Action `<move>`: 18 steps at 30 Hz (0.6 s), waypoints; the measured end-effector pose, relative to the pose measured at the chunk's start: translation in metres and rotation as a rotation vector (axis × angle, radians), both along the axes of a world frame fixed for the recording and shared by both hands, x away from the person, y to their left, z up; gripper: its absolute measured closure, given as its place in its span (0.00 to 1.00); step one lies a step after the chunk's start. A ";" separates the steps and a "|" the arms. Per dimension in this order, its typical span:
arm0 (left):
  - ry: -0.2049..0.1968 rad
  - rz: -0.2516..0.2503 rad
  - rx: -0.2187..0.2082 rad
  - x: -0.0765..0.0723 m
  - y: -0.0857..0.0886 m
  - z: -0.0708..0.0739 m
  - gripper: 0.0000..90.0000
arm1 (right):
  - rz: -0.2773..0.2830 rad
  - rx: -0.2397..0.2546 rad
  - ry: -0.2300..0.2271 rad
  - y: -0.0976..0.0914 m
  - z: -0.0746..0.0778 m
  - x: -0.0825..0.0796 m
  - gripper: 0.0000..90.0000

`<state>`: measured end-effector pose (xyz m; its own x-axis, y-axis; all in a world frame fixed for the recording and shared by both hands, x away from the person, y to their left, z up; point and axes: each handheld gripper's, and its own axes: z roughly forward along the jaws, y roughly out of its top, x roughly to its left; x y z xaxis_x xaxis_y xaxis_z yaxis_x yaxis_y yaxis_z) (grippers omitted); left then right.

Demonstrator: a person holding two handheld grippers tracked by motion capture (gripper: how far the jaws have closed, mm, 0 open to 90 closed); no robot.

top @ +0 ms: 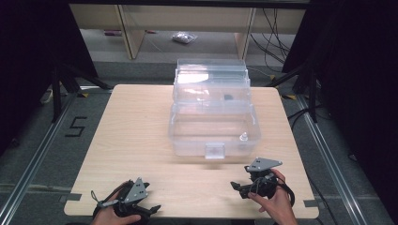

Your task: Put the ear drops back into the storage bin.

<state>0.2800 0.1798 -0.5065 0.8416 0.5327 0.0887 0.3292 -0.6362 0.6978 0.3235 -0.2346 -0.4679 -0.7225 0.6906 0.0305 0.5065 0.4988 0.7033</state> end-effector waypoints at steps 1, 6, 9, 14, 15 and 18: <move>-0.003 0.005 0.000 -0.001 0.000 0.000 0.18 | -0.007 0.009 0.017 0.000 0.000 -0.003 0.23; -0.005 0.005 0.000 -0.001 0.000 0.000 0.18 | -0.004 0.005 0.031 -0.001 -0.005 -0.007 0.22; -0.006 0.003 0.000 -0.001 0.000 0.000 0.18 | 0.003 0.011 0.047 -0.001 -0.007 -0.010 0.22; -0.005 0.005 0.000 -0.001 0.000 0.000 0.18 | -0.011 0.018 0.051 -0.003 -0.012 -0.014 0.21; -0.006 0.004 0.000 -0.001 0.000 0.000 0.18 | -0.019 -0.002 0.074 -0.004 -0.011 -0.016 0.21; -0.003 0.004 0.000 -0.001 0.000 0.001 0.18 | -0.013 0.003 0.067 -0.004 -0.013 -0.017 0.20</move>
<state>0.2793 0.1796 -0.5060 0.8390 0.5364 0.0914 0.3295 -0.6346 0.6991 0.3061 -0.2390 -0.4805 -0.7100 0.6996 0.0806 0.5585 0.4897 0.6696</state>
